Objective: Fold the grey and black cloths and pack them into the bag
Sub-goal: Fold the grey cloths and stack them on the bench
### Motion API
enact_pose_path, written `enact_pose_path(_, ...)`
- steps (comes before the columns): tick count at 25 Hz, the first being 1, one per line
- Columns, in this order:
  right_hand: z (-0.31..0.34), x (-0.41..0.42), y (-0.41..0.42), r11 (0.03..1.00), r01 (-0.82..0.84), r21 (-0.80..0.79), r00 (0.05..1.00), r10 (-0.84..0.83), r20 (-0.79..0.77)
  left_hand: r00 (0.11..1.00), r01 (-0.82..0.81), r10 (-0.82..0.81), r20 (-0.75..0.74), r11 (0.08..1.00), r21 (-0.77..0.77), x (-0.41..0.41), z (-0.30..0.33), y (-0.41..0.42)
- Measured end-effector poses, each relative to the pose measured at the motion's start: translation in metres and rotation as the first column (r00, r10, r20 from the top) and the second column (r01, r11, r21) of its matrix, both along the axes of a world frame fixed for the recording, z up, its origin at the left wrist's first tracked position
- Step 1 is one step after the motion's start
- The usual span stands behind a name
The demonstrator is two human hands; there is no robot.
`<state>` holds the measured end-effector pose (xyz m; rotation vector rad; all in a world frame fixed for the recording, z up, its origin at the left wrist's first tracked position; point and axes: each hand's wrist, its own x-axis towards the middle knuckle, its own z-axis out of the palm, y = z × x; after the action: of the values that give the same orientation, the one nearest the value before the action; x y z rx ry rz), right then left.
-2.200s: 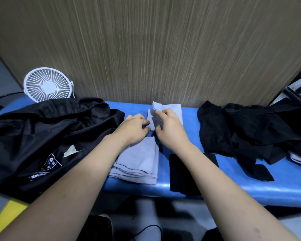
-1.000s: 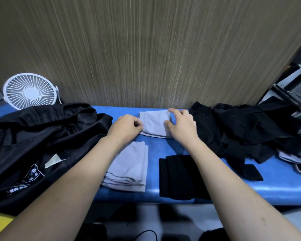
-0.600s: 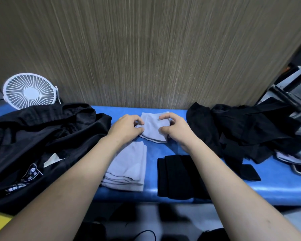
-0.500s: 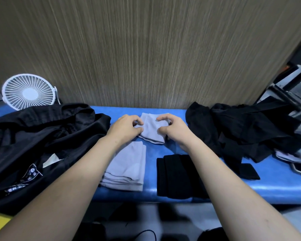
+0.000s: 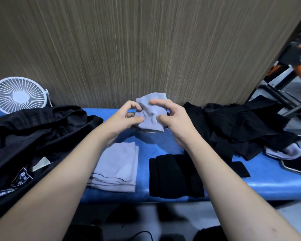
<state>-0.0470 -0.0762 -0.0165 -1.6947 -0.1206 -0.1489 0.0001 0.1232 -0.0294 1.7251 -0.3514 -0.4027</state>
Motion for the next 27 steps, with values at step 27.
enact_pose_path(27, -0.019, -0.077, 0.077, 0.733, -0.22, -0.644, 0.971, 0.099, -0.219, 0.895, -0.376, 0.115, 0.431, 0.717, 0.587, -0.112, 0.002, 0.088)
